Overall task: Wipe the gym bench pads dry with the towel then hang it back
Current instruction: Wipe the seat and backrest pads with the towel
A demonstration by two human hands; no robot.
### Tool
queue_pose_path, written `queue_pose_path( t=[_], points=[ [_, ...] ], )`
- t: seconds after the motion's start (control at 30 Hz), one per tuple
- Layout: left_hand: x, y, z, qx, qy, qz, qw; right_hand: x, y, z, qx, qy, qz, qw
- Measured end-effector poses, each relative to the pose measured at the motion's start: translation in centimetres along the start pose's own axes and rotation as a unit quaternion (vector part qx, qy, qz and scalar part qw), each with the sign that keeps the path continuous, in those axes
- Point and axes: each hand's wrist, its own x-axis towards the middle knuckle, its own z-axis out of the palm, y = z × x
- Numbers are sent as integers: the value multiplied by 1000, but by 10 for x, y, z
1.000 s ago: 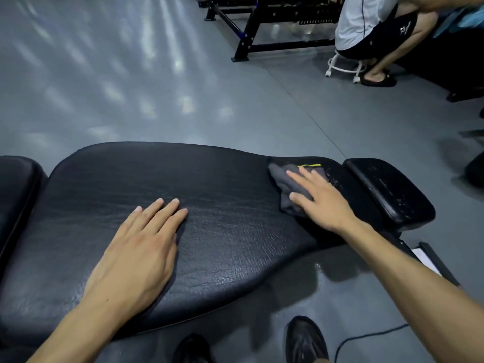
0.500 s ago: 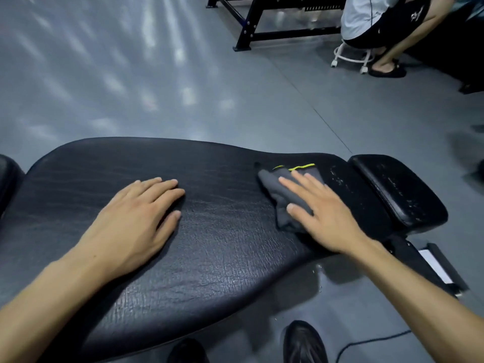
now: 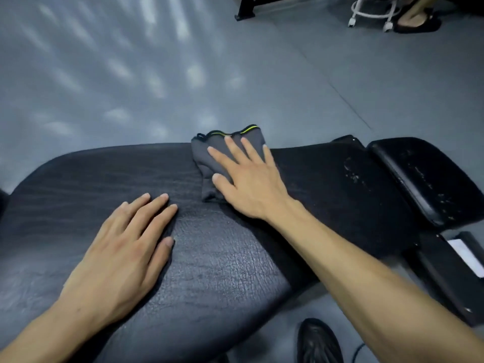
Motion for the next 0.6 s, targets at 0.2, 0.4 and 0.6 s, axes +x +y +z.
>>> queue_pose_path(
  t=[0.2, 0.4, 0.6],
  points=[
    [0, -3, 4, -6, 8, 9, 1000, -63, -1, 9, 23, 46, -28, 998],
    [1, 0, -1, 2, 24, 4, 1000, -164, 77, 0, 24, 51, 38, 998],
    [-1, 6, -4, 23, 21, -13, 999, -185, 83, 3, -13, 88, 211, 974]
  ],
)
